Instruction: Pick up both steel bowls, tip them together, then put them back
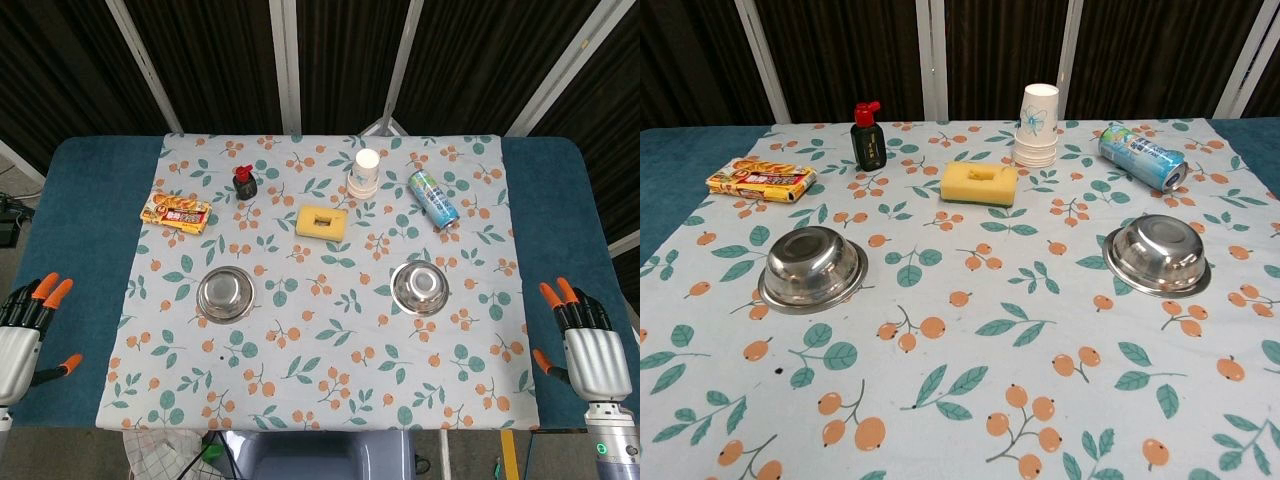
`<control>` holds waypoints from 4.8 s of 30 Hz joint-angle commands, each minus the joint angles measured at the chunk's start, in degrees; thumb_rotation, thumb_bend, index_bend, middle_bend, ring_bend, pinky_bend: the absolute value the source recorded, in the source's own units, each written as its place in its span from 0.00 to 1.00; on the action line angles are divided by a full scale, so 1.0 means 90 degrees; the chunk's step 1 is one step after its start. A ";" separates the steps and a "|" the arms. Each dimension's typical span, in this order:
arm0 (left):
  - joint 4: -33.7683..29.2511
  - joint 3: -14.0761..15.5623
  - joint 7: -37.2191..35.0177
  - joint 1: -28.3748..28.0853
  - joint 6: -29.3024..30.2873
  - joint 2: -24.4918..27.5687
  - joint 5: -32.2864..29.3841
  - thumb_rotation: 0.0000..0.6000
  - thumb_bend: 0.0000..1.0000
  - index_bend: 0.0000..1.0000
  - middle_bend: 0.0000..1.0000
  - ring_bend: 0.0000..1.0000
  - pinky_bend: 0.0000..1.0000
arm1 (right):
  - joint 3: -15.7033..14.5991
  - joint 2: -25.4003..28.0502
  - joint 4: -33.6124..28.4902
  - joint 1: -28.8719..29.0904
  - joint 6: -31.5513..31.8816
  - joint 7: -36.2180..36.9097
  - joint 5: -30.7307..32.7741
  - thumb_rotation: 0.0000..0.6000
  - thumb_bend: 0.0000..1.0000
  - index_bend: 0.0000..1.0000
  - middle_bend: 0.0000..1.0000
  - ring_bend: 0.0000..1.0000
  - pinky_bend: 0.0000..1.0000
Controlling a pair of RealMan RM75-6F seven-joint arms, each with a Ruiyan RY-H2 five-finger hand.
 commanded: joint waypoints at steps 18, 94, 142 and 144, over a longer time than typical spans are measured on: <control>-0.0003 -0.0013 -0.0008 0.0025 0.0032 0.0012 -0.0021 1.00 0.12 0.10 0.00 0.00 0.08 | -0.0004 0.0024 -0.0340 -0.0010 -0.0156 0.0038 0.0212 1.00 0.23 0.17 0.06 0.09 0.13; 0.0067 -0.0149 0.0765 0.0023 -0.0193 -0.0263 -0.0573 1.00 0.13 0.11 0.00 0.00 0.08 | 0.0663 -0.2698 0.1255 0.3693 -0.3493 -0.3330 0.4186 1.00 0.18 0.30 0.22 0.35 0.25; 0.0999 -0.1031 0.1593 -0.4773 -0.5788 -0.1935 -0.5368 1.00 0.04 0.13 0.00 0.00 0.10 | 0.0917 -0.0142 -0.1400 0.3715 -0.2547 -0.3464 0.4490 1.00 0.19 0.39 0.27 0.44 0.47; 0.1061 -0.0953 0.1723 -0.4907 -0.5788 -0.2052 -0.5536 1.00 0.04 0.13 0.00 0.00 0.10 | 0.0904 -0.0102 -0.1398 0.3719 -0.2550 -0.3444 0.4514 1.00 0.19 0.39 0.27 0.44 0.47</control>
